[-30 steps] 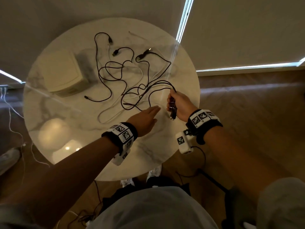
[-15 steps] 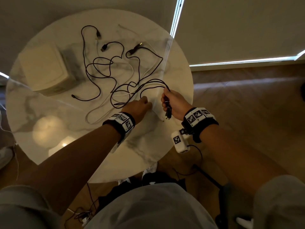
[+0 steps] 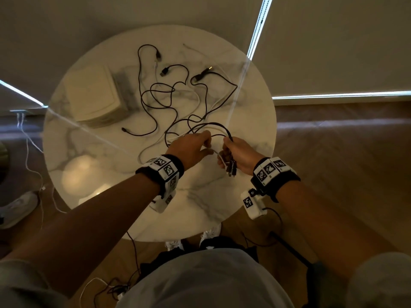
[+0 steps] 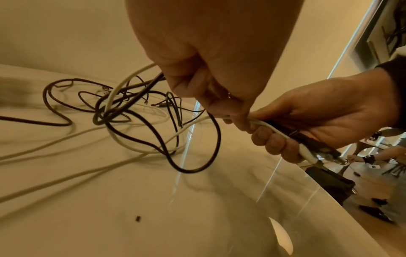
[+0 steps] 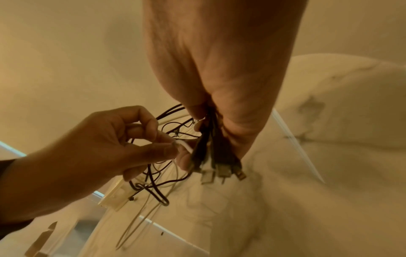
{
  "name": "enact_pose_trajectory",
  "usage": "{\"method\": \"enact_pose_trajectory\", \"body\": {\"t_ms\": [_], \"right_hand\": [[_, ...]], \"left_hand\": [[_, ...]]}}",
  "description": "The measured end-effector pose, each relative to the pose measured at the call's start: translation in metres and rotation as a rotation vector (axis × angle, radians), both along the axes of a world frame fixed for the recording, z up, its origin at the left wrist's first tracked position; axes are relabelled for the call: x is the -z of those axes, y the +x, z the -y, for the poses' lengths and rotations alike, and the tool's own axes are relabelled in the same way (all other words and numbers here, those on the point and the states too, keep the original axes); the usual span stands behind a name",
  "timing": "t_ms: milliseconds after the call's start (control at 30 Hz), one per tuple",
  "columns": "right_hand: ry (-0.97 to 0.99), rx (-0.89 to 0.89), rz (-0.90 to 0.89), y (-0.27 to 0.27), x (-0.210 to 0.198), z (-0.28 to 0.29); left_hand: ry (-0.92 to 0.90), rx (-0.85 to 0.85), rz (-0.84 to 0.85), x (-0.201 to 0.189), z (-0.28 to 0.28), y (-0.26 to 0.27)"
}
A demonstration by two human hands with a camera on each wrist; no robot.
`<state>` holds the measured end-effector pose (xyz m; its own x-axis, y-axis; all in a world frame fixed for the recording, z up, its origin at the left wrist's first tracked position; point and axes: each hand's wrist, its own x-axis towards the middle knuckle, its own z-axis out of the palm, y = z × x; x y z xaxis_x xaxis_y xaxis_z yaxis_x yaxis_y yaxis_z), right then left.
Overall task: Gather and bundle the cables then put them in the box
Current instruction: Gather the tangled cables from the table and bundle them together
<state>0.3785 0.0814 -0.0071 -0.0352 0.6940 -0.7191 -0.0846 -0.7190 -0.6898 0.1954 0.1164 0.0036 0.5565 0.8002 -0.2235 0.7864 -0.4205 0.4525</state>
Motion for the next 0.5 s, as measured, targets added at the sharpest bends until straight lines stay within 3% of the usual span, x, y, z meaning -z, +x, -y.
{"method": "enact_pose_trajectory", "body": {"t_ms": [267, 367, 500], "right_hand": [[-0.004, -0.062, 0.022, -0.019, -0.008, 0.020], [-0.009, -0.128, -0.021, -0.024, -0.014, 0.031], [0.080, -0.328, 0.033, -0.028, -0.024, 0.042]], "left_hand": [[0.049, 0.115, -0.193, -0.004, 0.007, -0.020], [0.030, 0.112, -0.190, -0.005, 0.010, -0.031], [0.151, 0.110, -0.093, -0.017, 0.014, -0.041]]}}
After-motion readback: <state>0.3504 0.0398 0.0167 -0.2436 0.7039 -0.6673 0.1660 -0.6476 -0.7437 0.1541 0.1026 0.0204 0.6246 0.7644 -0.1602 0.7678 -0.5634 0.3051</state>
